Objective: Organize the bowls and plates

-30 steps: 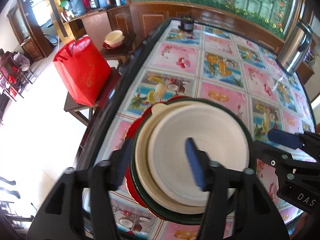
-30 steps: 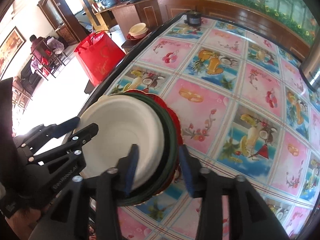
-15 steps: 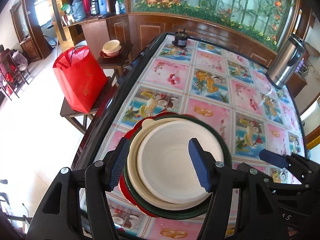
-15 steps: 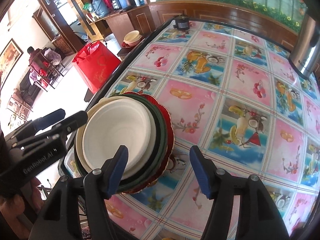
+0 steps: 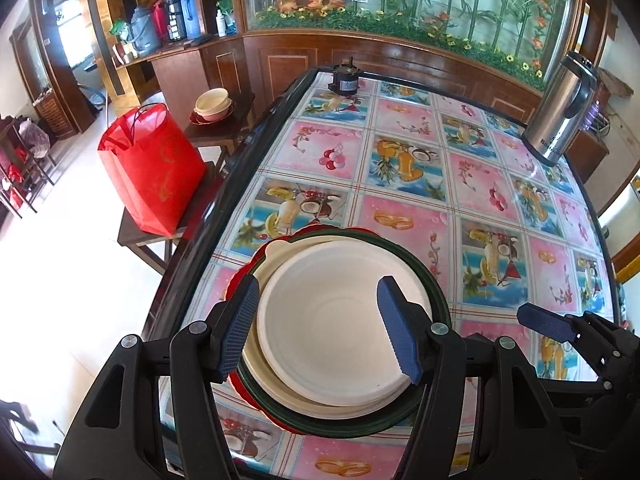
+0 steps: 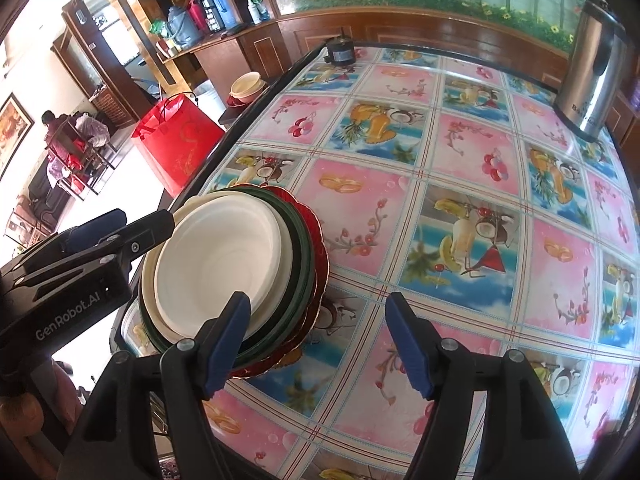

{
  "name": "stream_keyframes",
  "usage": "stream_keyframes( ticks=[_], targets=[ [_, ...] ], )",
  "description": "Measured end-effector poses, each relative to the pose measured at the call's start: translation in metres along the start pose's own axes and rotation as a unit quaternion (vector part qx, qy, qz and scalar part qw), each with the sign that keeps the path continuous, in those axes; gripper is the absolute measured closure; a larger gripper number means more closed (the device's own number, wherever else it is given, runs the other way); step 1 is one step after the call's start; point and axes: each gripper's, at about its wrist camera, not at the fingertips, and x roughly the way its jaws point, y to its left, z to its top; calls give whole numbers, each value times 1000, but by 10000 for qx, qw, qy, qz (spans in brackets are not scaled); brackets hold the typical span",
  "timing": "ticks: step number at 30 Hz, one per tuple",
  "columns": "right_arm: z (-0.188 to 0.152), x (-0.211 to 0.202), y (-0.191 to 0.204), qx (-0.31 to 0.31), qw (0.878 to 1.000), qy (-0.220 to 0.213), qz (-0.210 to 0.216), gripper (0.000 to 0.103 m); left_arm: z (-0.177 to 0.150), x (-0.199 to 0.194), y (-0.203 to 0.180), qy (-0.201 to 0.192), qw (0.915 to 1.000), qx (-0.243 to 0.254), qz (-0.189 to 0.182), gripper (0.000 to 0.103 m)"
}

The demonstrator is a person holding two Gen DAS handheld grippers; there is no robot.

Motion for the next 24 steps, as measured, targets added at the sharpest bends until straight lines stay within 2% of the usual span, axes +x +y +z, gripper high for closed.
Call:
stream_keyframes(
  ticks=[6,10,14,21,24],
  targets=[
    [-2,1,1,-14,10000,51,14,33,1,-2,7,-11,9997,-134,-225,41],
    [-3,1,0,-22,10000,72,19,33,3,-5,4,-90,9999,-9,-90,41],
    [-4,1,1,-52,9999,80,32,33,2,-1,5,9,9999,-66,-148,41],
    [-2,3,4,-78,9999,103,38,33,-2,3,5,96,9999,-21,-31,41],
    [-2,6,5,-93,9998,146,47,32,-4,5,3,109,9997,95,213,41]
  ],
)
